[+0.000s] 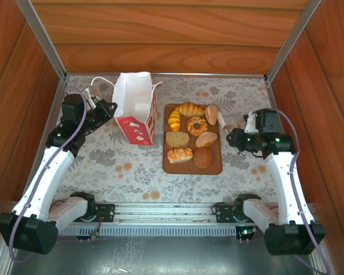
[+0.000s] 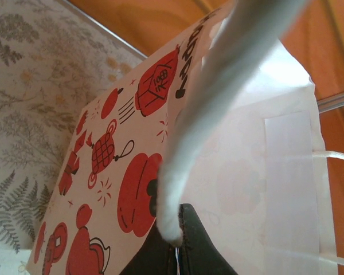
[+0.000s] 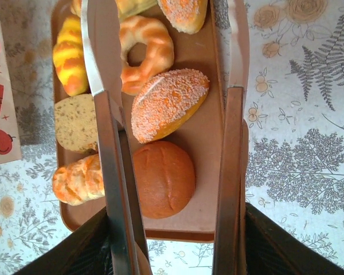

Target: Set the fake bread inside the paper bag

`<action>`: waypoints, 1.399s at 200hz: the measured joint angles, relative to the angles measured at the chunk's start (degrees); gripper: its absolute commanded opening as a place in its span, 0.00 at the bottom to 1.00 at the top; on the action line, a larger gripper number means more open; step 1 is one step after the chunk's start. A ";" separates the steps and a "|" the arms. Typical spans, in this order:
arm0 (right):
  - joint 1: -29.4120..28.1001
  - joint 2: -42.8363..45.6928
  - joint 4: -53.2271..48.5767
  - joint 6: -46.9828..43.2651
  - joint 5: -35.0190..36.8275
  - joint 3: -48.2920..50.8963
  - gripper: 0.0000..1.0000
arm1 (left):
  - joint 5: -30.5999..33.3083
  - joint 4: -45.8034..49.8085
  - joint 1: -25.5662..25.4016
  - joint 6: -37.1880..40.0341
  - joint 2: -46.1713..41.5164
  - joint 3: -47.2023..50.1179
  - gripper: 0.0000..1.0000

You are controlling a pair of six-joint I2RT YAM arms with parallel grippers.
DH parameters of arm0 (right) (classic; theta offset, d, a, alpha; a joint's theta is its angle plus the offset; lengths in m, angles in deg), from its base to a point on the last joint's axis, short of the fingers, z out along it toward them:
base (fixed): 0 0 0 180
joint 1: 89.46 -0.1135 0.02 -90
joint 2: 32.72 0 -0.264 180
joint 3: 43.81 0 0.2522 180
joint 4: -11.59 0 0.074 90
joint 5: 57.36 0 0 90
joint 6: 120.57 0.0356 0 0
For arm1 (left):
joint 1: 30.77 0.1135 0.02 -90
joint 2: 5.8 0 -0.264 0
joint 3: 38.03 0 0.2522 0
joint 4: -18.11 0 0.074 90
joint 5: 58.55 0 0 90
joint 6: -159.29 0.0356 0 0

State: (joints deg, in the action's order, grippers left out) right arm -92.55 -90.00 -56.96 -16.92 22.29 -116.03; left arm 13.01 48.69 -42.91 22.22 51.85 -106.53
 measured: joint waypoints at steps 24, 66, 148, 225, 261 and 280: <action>-1.22 -5.33 0.76 -0.35 1.16 -1.11 0.55 | 0.22 0.00 -1.01 -0.61 -0.04 1.27 0.00; -5.07 -15.98 3.80 -1.60 5.99 -4.52 0.56 | 0.72 1.07 -1.44 -1.03 -1.27 2.38 0.00; -9.33 -32.00 8.26 -3.45 13.42 -13.90 0.56 | 1.66 1.29 -1.77 -1.68 -2.12 3.02 0.00; -11.17 -42.97 7.96 -4.31 17.38 -20.37 0.48 | 1.81 1.27 -1.86 -1.70 -1.92 3.02 0.00; -11.63 -44.19 6.56 -4.66 18.38 -20.92 0.36 | 1.88 1.29 -1.86 -1.70 -1.46 3.02 0.00; -11.93 -43.89 6.36 -4.76 19.02 -20.92 0.35 | 2.10 1.29 -1.86 -1.68 -1.46 3.02 0.00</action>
State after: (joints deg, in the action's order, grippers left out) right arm -104.49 -133.89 -50.60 -21.69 41.31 -136.94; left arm 15.11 49.98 -44.77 20.54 50.38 -103.52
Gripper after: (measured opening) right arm 0.406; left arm 0.052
